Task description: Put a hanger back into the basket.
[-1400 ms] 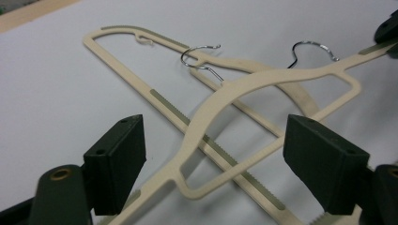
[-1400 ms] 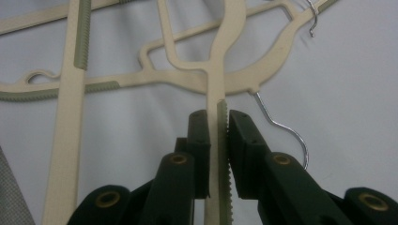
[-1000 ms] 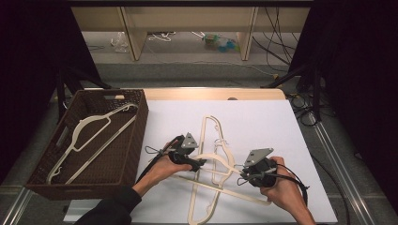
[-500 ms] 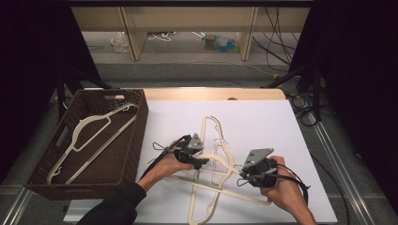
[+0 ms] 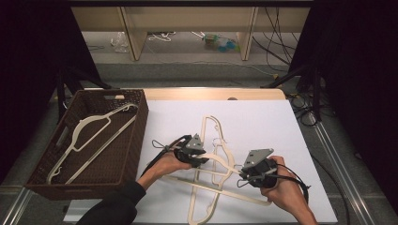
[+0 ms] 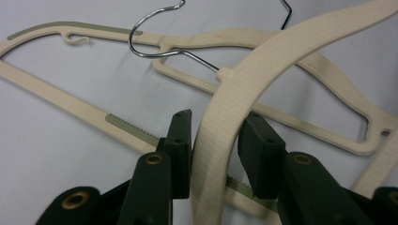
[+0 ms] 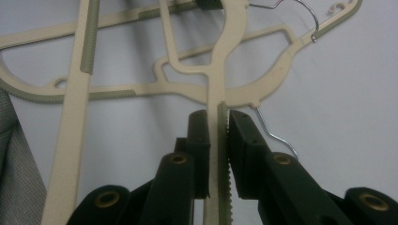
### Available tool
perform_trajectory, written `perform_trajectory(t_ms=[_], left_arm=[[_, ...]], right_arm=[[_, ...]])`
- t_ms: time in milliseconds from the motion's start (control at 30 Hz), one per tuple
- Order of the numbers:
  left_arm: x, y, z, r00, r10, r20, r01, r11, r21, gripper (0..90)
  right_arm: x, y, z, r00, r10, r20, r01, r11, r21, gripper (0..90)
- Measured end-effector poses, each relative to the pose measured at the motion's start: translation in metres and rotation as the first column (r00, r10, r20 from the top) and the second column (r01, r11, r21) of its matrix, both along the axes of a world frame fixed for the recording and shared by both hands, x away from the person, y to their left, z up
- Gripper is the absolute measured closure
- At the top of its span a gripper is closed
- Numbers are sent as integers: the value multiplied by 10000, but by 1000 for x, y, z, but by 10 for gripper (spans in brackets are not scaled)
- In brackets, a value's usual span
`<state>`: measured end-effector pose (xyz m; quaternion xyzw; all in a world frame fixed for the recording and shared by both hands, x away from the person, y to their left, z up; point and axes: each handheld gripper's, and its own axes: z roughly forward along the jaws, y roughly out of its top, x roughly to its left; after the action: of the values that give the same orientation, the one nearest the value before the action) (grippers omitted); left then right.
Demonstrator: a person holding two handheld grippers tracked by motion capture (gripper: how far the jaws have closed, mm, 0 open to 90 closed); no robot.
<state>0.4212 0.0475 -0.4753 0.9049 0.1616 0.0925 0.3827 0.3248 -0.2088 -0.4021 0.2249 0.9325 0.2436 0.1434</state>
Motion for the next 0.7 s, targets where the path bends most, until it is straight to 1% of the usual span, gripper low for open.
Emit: perform_trajectory(t_ms=[100,167,200,233,267,300,333,367,400,433,500,533,600,633,667,700], left_arm=[[-1,2,7,9997,-249,-7,249,9997,4,682],[-2,3,12,9992,-407,-50,407,9992,-15,691],[-4,4,14,9988,-483,-73,483,9988,-59,695],[-5,5,16,9985,-538,-60,538,9985,-49,700],[-7,6,19,9980,-622,-100,622,9981,-57,703],[-7,7,20,9973,-721,-111,721,9974,-28,708],[-9,9,22,9964,-817,-206,816,9966,-51,712],[-10,10,23,9957,-899,-208,897,9959,-75,715],[-12,12,25,9946,-1027,-131,1026,9947,-20,718],[-14,13,27,9939,-1094,-147,1094,9940,-19,720],[-15,16,29,9934,-1137,-148,1137,9935,-42,723],[-17,17,30,9933,-1130,-254,1126,9935,-169,725],[-18,20,32,9920,-1209,-374,1200,9924,-254,727],[-19,21,33,9917,-1213,-416,1203,9924,-257,729],[-20,22,34,9913,-1229,-461,1217,9922,-274,730],[-21,22,35,9910,-1248,-482,1236,9920,-273,732]], right_arm=[[0,-3,3,9999,74,141,-75,10000,53,798],[-1,-6,5,9999,162,-3,-162,9998,105,798],[0,-8,6,9995,310,91,-312,9994,161,798],[-1,-10,7,9996,277,-44,-276,9995,128,798],[-1,-11,7,9994,312,134,-314,9994,151,798],[0,-13,8,9990,453,54,-454,9989,153,798],[-1,-14,8,9991,419,103,-421,9989,188,798],[-1,-15,8,9988,484,-57,-482,9985,267,798],[-1,-16,7,9987,508,-62,-506,9983,294,798],[-1,-16,7,9982,586,-123,-581,9977,356,798],[-1,-16,6,9976,685,-142,-680,9971,341,798],[-1,-16,5,9973,719,-159,-713,9968,360,798],[-1,-16,5,9968,774,-214,-766,9963,383,798],[-1,-17,5,9954,874,-385,-860,9956,367,798],[0,-17,3,9956,888,-307,-874,9952,442,798],[0,-17,3,9947,955,-372,-939,9947,427,798]])
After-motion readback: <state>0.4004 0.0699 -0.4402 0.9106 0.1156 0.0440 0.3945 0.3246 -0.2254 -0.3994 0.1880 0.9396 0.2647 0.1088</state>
